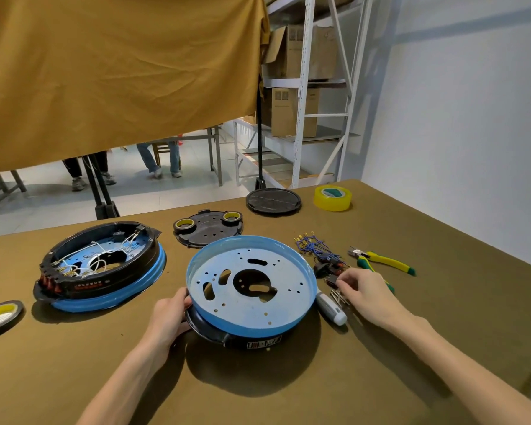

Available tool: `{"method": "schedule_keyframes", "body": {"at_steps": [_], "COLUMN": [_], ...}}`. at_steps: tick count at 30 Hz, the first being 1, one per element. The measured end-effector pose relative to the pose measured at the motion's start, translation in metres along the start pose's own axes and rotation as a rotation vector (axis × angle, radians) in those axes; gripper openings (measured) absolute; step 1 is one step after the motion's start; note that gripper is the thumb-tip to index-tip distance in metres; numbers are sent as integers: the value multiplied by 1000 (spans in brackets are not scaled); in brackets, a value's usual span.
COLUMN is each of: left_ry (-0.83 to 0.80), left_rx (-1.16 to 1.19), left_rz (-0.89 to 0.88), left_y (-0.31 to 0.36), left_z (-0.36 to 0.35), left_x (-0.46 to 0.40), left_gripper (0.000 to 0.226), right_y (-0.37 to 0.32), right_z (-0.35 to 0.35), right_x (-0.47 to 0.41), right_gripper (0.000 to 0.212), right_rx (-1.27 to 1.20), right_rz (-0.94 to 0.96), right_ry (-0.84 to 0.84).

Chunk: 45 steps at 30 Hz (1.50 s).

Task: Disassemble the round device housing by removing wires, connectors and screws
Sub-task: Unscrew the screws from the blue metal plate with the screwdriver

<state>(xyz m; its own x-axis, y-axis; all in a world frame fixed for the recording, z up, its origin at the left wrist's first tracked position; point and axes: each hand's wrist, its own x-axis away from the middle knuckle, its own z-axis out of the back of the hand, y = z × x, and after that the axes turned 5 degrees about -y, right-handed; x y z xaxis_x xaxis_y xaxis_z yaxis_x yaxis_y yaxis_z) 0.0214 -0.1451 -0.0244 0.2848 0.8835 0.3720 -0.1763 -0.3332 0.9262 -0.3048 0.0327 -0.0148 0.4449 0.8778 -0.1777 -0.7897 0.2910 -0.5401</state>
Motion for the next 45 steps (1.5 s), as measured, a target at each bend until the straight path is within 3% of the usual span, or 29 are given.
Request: {"method": "schedule_keyframes", "body": {"at_steps": [7,10,14,16,17,20,22,24,26,29,35,41,43,45], "left_ry": [-15,-23,-114,-170,-186,-207,-234,-265,-280,-308,-391,-408,-362,-187], "left_rx": [16,91,313,435,486,557,562,604,655,733,853,874,813,588], "left_rz": [-6,39,126,163,182,219,229,237,243,266,286,276,202,5], "left_y": [1,3,5,5,5,7,7,6,4,3,1,1,2,0], "left_z": [0,3,8,11,13,16,18,19,20,18,13,13,13,13], "left_x": [2,2,3,4,5,7,8,8,7,7,9,9,9,5], "left_gripper": [38,23,14,21,29,50,50,47,47,46,38,34,33,27], "right_y": [-11,-24,-74,-109,-127,-173,-193,-208,-215,-214,-202,-193,-191,-188], "right_z": [-9,-10,-13,-13,-12,-18,-27,-37,-45,-47,-31,-23,-25,-28], "right_x": [-26,-26,-23,-20,-17,-6,3,11,15,18,11,3,3,2], "right_gripper": [15,15,11,9,17,61,80,73,65,66,41,50,54,55], "right_rx": [60,-49,-196,-215,-217,-61,211,424,479,427,269,256,246,243], "right_rz": [-23,-8,202,341,376,414,464,522,519,485,494,516,526,534], "right_ry": [-166,-5,209,107,-1,-306,-370,-340,-285,-236,-227,-264,-241,-224]}}
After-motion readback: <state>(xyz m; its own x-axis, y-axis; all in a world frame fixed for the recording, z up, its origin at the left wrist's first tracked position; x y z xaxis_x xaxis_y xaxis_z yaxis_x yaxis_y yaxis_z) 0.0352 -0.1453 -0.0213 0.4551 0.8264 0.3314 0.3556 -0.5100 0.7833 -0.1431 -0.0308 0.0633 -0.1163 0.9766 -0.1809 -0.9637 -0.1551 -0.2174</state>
